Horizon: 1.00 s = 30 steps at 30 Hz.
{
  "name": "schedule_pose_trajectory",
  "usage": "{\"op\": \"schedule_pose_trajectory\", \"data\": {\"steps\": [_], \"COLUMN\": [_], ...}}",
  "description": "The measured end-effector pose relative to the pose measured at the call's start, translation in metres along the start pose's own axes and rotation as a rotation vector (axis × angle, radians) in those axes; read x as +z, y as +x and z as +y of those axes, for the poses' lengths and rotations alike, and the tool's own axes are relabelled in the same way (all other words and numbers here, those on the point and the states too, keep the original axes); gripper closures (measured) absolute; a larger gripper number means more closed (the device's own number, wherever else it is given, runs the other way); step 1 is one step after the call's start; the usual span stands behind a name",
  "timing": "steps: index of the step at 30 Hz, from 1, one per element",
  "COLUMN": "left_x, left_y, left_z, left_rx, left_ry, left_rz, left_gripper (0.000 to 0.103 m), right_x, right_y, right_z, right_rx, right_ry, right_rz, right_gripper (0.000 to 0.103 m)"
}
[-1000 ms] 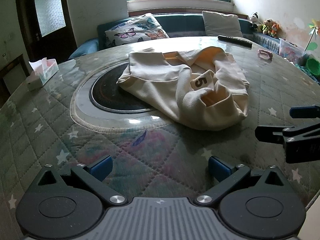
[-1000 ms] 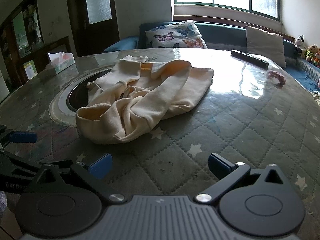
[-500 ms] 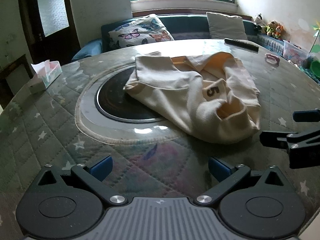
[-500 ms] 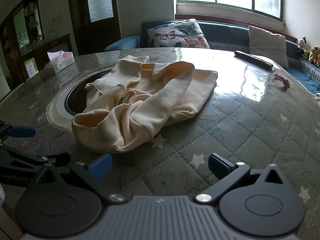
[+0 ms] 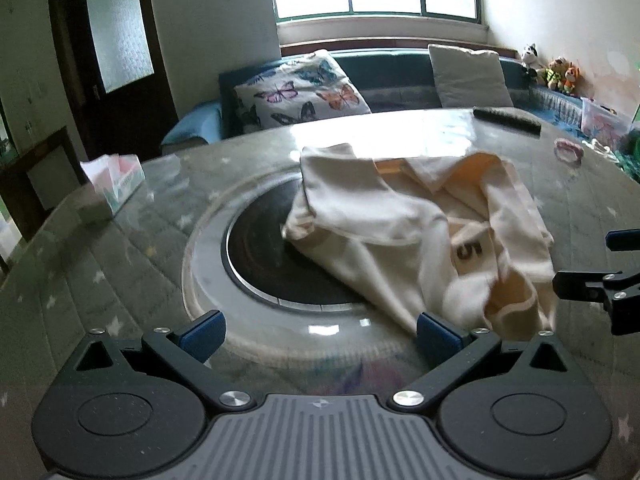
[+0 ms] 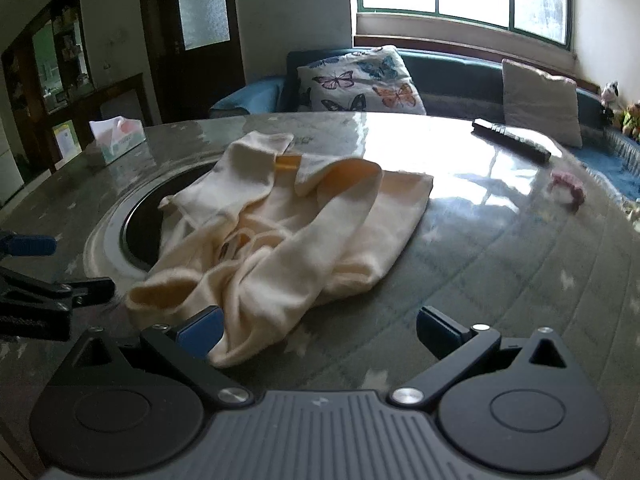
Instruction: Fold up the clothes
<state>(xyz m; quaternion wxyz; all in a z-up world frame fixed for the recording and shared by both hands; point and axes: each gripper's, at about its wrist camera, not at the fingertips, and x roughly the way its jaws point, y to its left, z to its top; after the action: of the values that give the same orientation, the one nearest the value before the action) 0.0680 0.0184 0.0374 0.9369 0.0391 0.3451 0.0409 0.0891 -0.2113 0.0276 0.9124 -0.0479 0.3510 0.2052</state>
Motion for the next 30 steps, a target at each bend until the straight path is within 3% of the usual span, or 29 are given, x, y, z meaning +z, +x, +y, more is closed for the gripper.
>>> {"op": "schedule_pose_trajectory", "data": {"steps": [11, 20, 26, 27, 29, 30], "left_x": [0.038, 0.063, 0.077, 0.078, 0.077, 0.077], "left_y": [0.025, 0.061, 0.087, 0.091, 0.097, 0.099], "left_z": [-0.008, -0.026, -0.037, -0.039, -0.04, -0.04], "left_rx": [-0.052, -0.14, -0.201, -0.206, -0.216, -0.221], "left_ry": [0.031, 0.071, 0.093, 0.1, 0.108, 0.109], "left_rz": [-0.046, -0.029, 0.002, 0.012, 0.032, 0.041], "left_gripper": [0.001, 0.011, 0.024, 0.028, 0.042, 0.053], "right_x": [0.057, 0.092, 0.101, 0.102, 0.101, 0.101], "right_y": [0.049, 0.114, 0.146, 0.148, 0.147, 0.145], "right_z": [-0.022, -0.04, -0.044, -0.045, -0.047, -0.048], "right_rx": [-0.069, -0.084, -0.035, -0.026, -0.017, -0.013], "right_ry": [-0.091, -0.116, -0.113, -0.106, -0.091, -0.084], "right_rz": [-0.034, 0.014, 0.048, 0.05, 0.045, 0.041], "right_gripper": [0.005, 0.025, 0.057, 0.066, 0.079, 0.087]}}
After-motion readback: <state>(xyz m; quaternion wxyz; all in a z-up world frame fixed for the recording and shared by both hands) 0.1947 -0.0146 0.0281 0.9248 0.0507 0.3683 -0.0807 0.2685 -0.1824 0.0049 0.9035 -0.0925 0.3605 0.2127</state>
